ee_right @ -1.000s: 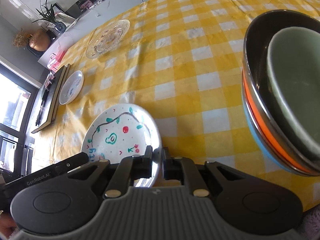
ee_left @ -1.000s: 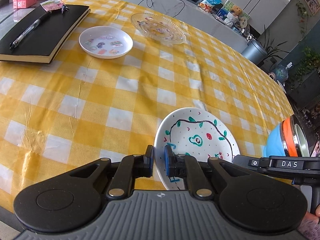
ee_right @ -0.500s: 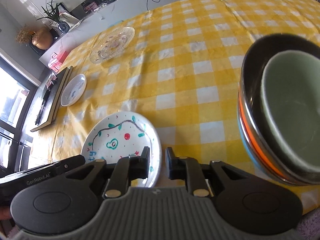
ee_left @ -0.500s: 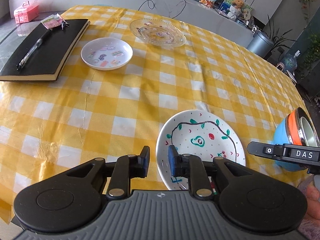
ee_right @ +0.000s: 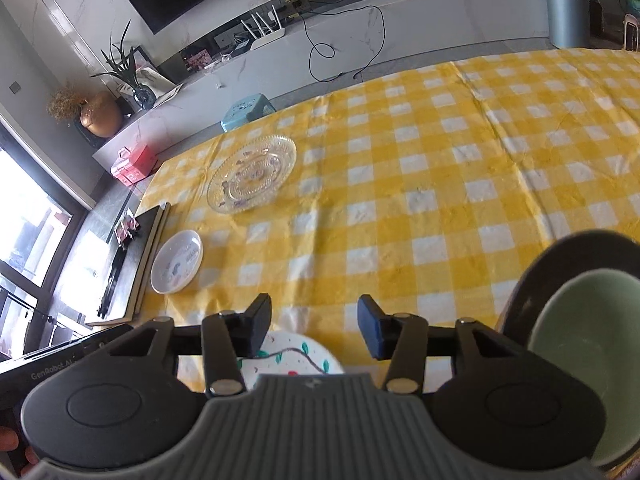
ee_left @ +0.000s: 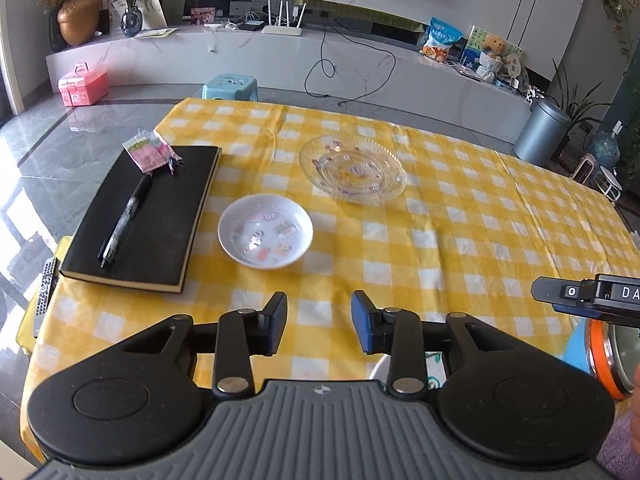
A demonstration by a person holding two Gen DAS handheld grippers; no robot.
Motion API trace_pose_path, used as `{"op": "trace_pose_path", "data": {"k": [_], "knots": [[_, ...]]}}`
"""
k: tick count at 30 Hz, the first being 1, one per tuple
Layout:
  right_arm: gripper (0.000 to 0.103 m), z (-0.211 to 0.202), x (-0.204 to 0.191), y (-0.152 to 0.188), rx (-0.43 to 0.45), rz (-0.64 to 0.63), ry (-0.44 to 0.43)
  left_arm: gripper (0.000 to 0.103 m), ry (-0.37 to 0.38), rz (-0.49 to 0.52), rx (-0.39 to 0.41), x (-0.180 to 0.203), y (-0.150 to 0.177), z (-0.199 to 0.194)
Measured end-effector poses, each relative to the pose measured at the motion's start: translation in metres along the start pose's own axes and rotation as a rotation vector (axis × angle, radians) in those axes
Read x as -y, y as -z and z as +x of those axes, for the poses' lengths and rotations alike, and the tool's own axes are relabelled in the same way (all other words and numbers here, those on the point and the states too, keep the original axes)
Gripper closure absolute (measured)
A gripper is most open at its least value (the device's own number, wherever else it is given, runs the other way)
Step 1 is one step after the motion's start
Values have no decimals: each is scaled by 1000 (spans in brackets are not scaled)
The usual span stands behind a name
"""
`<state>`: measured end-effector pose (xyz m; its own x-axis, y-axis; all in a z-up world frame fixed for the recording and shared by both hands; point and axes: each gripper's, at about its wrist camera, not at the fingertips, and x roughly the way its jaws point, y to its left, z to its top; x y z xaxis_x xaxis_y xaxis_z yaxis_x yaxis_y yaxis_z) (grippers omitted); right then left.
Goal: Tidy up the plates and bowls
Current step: 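Move both open grippers to the clear glass plate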
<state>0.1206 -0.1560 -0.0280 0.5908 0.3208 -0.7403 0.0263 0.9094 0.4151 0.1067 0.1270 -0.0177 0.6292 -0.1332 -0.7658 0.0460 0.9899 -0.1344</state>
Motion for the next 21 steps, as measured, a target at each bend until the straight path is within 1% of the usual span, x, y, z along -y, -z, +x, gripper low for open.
{"op": "trace_pose_path", "data": {"k": [6, 9, 13, 16, 21], "knots": [[44, 21, -20, -31, -3, -34, 16, 59, -43, 17, 23, 0, -32, 9], [44, 36, -29, -48, -12, -49, 16, 56, -40, 15, 16, -1, -47, 19], [44, 60, -35, -70, -25, -59, 16, 55, -21, -18, 2, -4, -65, 37], [44, 79, -40, -86, -23, -83, 16, 51, -20, -39, -8, -7, -79, 54], [44, 115, -35, -112, -54, -28, -10, 47, -18, -80, -25, -11, -98, 87]]}}
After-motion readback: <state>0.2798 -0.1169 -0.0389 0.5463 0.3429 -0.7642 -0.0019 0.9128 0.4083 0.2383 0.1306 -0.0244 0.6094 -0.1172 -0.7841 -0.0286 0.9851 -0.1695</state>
